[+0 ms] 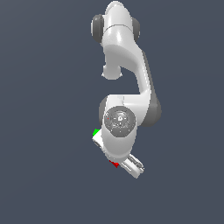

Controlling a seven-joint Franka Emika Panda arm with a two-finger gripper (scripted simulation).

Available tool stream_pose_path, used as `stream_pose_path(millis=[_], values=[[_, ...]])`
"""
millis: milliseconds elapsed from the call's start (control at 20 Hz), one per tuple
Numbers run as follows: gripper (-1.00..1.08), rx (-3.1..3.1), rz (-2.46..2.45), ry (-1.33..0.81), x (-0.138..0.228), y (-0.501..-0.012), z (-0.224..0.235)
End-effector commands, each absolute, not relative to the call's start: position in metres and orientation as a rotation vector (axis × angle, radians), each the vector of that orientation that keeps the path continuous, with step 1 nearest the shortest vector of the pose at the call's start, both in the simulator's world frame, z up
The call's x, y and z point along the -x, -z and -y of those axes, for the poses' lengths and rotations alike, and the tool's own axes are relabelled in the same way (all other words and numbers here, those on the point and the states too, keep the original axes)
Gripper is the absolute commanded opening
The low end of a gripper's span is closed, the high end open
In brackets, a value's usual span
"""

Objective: Stack the red cube on top of the green cube.

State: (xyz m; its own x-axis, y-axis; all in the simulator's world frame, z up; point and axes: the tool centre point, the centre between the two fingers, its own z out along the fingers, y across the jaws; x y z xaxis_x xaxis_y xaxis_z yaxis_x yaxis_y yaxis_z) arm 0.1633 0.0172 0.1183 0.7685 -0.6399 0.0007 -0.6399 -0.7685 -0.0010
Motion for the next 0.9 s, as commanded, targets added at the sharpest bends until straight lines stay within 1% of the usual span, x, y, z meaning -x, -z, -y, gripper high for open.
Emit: stream_pose_path(millis=[0, 450, 850], values=[[-1.0, 2.954, -1.069, 0.0, -0.163, -0.12, -0.017], [-1.0, 2.954, -1.069, 0.001, -0.159, -0.118, -0.015], [-1.0, 2.954, -1.069, 0.001, -0.144, -0.113, -0.006]])
